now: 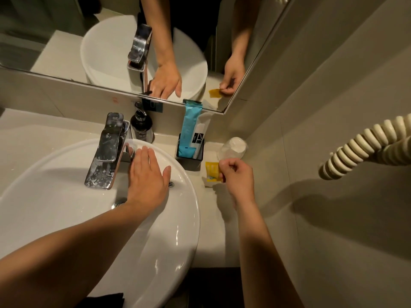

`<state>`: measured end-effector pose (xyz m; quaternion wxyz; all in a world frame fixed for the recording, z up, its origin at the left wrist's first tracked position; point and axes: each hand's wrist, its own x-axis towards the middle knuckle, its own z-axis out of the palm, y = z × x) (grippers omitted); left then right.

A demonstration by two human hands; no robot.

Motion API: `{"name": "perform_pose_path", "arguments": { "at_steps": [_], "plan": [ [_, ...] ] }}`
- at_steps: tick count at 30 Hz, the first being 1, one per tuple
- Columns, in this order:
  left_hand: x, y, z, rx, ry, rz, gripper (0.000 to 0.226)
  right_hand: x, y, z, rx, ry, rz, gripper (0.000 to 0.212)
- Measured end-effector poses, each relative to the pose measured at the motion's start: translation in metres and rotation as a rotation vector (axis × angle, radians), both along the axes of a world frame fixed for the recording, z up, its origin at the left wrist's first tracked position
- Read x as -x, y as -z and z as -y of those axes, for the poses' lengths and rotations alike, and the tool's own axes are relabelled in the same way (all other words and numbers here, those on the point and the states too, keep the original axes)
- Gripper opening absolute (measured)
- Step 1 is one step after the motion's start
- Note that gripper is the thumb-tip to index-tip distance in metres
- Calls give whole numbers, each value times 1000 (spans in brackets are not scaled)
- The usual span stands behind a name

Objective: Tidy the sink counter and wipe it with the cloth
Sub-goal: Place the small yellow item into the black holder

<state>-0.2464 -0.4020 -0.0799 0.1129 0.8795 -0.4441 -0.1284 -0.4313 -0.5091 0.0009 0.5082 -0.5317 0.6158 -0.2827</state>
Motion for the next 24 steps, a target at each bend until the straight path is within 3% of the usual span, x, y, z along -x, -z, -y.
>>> {"name": "perform_pose_path", "arguments": {
  "at_steps": [9,15,24],
  "plan": [
    [0,1,0,-10,-2,-2,75,-67,-9,32,51,-16,219,6],
    [0,3,-1,-5,-13,-14,75,-79,23,30,-54,-17,107,11],
    [0,1,0,-17,-14,-34,76,-79,45,37,49,-24,-107,13]
  ]
}}
